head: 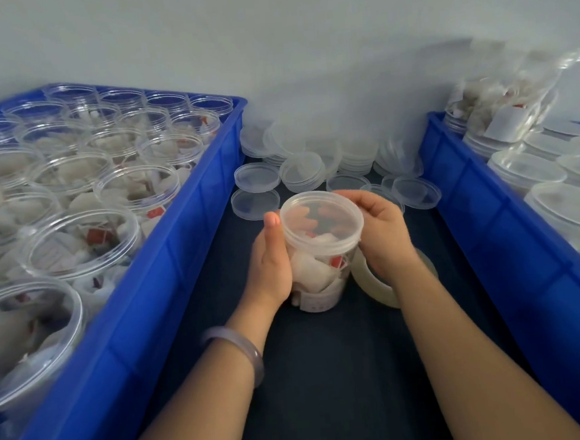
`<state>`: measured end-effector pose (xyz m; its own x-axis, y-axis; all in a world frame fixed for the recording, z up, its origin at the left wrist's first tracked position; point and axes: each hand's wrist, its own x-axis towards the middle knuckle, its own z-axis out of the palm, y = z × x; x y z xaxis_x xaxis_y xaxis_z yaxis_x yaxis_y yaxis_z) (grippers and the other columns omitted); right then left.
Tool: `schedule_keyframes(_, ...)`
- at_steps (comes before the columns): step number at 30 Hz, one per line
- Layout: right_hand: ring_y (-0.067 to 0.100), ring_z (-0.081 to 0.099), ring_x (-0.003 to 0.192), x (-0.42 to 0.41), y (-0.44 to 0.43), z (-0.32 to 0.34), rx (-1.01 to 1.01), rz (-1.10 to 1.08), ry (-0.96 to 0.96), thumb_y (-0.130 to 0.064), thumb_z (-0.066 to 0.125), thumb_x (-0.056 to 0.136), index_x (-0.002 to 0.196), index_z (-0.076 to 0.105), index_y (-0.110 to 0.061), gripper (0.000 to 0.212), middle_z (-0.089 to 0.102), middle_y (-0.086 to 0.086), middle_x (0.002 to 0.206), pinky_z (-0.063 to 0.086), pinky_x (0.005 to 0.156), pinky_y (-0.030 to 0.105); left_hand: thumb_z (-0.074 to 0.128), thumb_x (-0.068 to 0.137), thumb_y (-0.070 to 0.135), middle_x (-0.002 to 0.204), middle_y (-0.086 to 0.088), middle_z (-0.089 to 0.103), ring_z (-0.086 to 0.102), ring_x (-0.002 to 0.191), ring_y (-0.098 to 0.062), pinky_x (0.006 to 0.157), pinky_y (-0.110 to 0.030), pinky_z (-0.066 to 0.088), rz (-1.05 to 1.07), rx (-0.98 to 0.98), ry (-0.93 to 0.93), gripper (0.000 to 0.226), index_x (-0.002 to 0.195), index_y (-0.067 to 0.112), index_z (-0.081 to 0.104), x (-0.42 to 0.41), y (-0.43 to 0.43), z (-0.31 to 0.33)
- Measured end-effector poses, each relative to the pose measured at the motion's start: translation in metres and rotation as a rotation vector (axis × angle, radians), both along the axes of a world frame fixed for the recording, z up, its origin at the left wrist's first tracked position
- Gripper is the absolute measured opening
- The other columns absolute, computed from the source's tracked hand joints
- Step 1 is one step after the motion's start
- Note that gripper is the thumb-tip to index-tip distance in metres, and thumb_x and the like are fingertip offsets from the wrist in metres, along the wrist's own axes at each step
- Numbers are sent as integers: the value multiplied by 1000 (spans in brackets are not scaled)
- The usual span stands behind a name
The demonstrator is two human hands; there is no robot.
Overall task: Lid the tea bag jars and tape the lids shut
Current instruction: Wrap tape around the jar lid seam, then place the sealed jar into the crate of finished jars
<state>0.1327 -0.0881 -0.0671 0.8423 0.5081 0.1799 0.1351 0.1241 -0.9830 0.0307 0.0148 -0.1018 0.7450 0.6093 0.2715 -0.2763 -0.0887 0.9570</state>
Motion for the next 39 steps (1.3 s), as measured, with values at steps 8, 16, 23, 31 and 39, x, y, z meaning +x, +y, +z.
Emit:
schedule_keyframes(8,3,58,111,-60,14,8,10,-184,-15,-67,41,83,120,63,-17,65,66,-5,121,47,92,21,44,83,52,100,1,72,65,98,-12,86,-29,51,43,-169,-138,38,98,26,68,5,-1,32)
schedule_keyframes(16,-8,61,75,-57,19,8,86,-283,-44,-27,48,98,90,67,-23,21,68,-19,79,42,62,5,43,94,41,91,6,73,68,90,-14,76,-28,51,107,-61,-39,30,95,27,70,5,-5,34)
schedule_keyframes(23,-7,61,88,-65,-1,29,140,-343,-137,-33,54,86,109,65,-16,31,67,-11,96,45,71,7,47,98,20,91,13,70,65,86,-2,71,-18,51,121,-4,-174,19,98,24,65,2,-35,54)
schedule_keyframes(31,26,63,90,39,-64,173,242,-772,-225,-30,42,75,69,58,-22,20,61,-3,76,50,83,44,49,97,38,87,8,57,53,69,15,62,-2,39,-92,-11,-304,22,93,17,54,123,-109,186)
schedule_keyframes(39,26,57,91,139,-133,181,133,-1090,-108,-19,38,91,78,55,-18,22,59,0,80,41,78,32,57,94,32,96,8,53,53,88,2,74,-6,36,-289,36,-110,47,134,10,46,214,-173,190)
